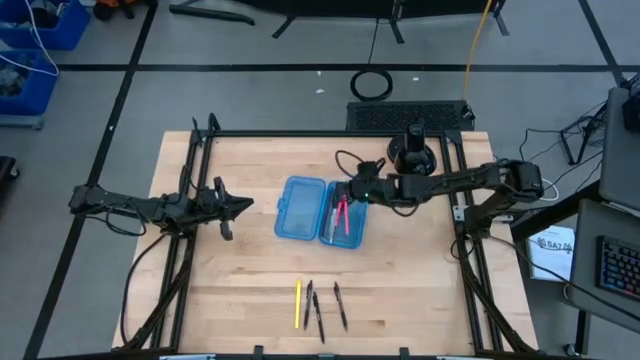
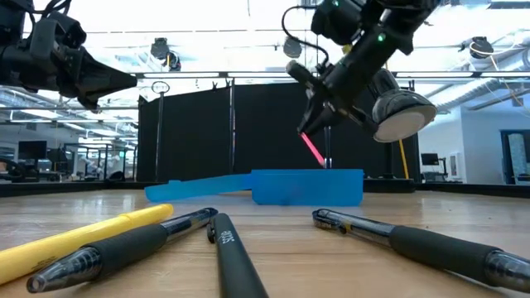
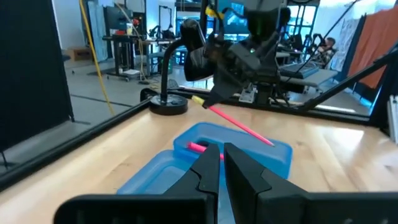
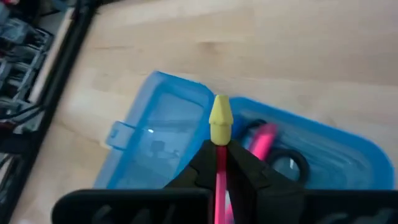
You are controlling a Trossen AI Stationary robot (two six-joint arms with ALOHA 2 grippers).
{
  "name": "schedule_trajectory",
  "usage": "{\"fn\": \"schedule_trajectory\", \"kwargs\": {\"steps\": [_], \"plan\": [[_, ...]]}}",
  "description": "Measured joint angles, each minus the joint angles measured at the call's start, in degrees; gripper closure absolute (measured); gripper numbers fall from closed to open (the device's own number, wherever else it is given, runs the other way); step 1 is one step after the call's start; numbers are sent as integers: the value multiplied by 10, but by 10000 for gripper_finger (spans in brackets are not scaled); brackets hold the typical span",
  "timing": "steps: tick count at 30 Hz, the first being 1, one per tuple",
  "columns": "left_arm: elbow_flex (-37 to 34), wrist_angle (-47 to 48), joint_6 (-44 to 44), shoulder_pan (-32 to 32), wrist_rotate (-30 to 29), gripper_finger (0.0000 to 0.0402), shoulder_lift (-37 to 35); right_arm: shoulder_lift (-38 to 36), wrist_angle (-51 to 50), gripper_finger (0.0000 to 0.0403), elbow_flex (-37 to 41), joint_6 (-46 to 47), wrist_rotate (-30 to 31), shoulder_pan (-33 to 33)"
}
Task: Pick & place school supplies into a supply box
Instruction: Put the pink pencil into the supply box
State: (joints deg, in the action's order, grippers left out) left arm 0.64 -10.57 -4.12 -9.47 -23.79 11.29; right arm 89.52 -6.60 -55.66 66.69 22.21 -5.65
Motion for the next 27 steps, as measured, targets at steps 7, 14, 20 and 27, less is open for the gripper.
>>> {"fn": "schedule_trajectory", "kwargs": {"steps": [7, 14, 20, 27], "plan": [[0, -1, 12, 0, -1, 376, 0, 0, 0, 395, 25, 36, 0, 0], [0, -31, 10, 0, -1, 376, 0, 20, 9, 395, 26, 46, 0, -7], [0, -45, 9, 0, -1, 376, 0, 68, 20, 395, 26, 62, -46, -10], [0, -45, 9, 0, -2, 376, 0, 114, 38, 395, 26, 76, -76, -23]]}}
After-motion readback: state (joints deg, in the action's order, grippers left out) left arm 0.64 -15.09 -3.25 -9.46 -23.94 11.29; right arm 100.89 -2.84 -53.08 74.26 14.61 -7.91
